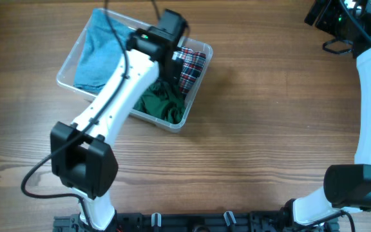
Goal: Pack container
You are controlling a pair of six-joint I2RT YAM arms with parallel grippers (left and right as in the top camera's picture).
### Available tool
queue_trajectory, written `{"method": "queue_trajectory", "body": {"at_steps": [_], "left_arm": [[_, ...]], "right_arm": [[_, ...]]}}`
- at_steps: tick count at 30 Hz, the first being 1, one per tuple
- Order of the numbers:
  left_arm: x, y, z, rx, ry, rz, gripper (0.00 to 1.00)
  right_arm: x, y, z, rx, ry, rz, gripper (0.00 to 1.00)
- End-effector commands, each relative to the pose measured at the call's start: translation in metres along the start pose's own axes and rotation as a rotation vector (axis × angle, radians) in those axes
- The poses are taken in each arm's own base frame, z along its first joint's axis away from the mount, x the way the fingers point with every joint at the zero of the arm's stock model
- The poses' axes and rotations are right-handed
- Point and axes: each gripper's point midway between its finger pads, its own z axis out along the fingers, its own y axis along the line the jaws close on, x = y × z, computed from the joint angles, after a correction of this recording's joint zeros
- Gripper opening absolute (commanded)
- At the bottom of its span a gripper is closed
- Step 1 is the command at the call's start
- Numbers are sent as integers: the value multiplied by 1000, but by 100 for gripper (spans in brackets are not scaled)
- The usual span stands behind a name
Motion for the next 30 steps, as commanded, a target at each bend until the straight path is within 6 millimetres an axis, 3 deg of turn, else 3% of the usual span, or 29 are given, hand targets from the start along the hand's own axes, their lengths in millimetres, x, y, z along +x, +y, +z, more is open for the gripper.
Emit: {"method": "queue_trajectory", "body": {"at_steps": [1, 9, 30], "left_arm": [[-11, -22, -16, 76, -61, 41, 15], [-16, -35, -10, 138, -70, 44, 4], [-27, -62, 39, 238, -47, 50, 4]], "right_arm": [[1, -2, 2, 14, 0, 6, 100], [1, -2, 2, 14, 0, 7, 100], [1, -2, 2, 14, 0, 7, 100]]}}
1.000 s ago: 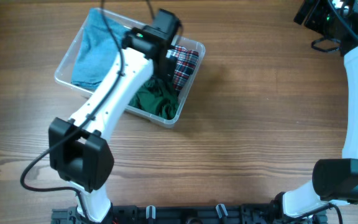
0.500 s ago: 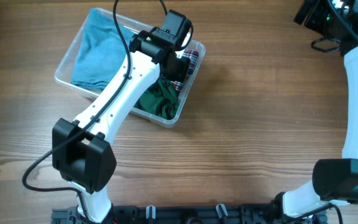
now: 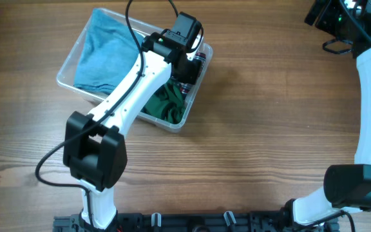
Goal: Pack container
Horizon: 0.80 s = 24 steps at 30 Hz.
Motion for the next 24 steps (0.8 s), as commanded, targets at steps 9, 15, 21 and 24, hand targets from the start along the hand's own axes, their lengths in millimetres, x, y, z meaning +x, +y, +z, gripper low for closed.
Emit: {"method": "queue_trajectory", "body": {"at_steps": [9, 15, 21, 24], "left_arm": [[-16, -10, 41, 62, -25, 10, 4], [-38, -13, 50, 74, -113, 16, 4], [-58, -14, 57, 82, -192, 18, 4], [-61, -14, 66, 84, -200, 13, 4]], "right_arm": [[1, -2, 2, 14, 0, 6, 100], [1, -2, 2, 14, 0, 7, 100], [1, -2, 2, 14, 0, 7, 100], [1, -2, 2, 14, 0, 7, 100]]}}
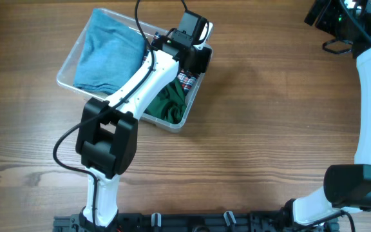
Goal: Pack container
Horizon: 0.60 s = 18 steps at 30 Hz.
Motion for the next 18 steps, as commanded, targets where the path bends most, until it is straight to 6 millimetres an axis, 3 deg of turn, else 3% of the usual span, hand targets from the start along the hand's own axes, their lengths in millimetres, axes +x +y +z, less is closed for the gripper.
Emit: {"method": "queue_trajectory", "body": {"at_steps": [1, 7, 18], "left_arm": [[6, 1, 25, 16, 17, -4, 4], [2, 4, 36, 7, -10, -3, 4], [-43, 29, 33, -52, -192, -38, 4]], "right_arm": [[1, -2, 2, 14, 0, 6, 100], [1, -2, 2, 14, 0, 7, 100], [1, -2, 2, 14, 0, 7, 100]]}}
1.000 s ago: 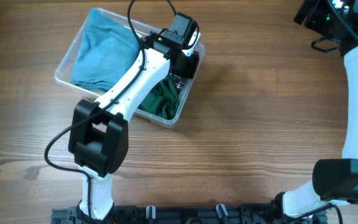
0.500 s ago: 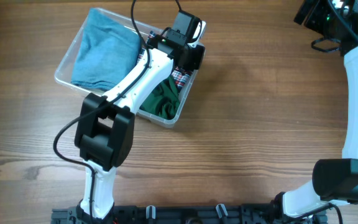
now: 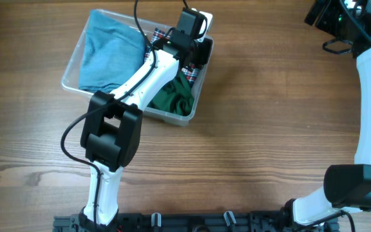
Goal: Pack container
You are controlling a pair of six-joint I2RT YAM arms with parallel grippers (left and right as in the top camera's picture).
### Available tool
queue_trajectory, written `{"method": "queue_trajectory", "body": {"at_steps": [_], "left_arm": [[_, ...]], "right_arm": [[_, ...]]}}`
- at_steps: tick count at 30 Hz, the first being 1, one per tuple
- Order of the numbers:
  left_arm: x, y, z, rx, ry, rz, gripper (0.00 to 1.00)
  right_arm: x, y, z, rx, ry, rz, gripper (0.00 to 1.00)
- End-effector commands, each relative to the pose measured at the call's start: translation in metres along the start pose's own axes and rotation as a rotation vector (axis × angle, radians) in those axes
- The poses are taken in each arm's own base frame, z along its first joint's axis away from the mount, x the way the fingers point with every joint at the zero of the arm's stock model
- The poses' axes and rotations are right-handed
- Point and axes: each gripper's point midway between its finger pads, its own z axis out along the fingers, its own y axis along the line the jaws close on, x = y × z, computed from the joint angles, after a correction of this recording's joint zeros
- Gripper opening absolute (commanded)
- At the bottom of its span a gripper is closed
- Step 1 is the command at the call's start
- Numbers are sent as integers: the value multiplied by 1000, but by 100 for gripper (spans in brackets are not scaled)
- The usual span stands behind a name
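A clear plastic container [image 3: 73, 69] stands at the upper left of the table. It holds a blue cloth [image 3: 108, 55] on its left side, a green cloth [image 3: 172, 96] at its near right, and a plaid cloth [image 3: 189, 72] that mostly lies under the arm. My left arm reaches across the container, and my left gripper [image 3: 197, 53] is at the far right corner, against the right wall. The wrist hides its fingers, so what they hold is unseen. My right arm rises along the right edge, its gripper cut off at the top.
Bare wooden table [image 3: 269, 142] lies to the right of and in front of the container. The right arm's base [image 3: 353, 187] stands at the near right, and a black rail [image 3: 192, 222] runs along the front edge.
The left gripper has moved slightly farther back at the container's far right corner. The container has shifted a little to the right and turned. The right arm is where it was.
The left gripper was first over the plaid cloth in the right part of the container. At each later moment it was nearer the far right corner. Now it is at that corner, and the container has shifted slightly. The right arm never moved.
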Motion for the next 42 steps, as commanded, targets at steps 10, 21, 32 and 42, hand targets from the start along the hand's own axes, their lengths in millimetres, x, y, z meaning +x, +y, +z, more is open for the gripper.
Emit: {"method": "queue_trajectory", "body": {"at_steps": [10, 21, 32, 42], "left_arm": [[-32, 54, 19, -95, -158, -60, 4], [-56, 93, 10, -154, -256, -92, 4], [-81, 71, -26, -130, -308, -73, 6], [-119, 49, -166, -122, -370, -69, 93]], "right_arm": [[1, -2, 2, 14, 0, 6, 99], [1, -2, 2, 14, 0, 7, 100], [1, -2, 2, 14, 0, 7, 100], [1, -2, 2, 14, 0, 7, 100]]}}
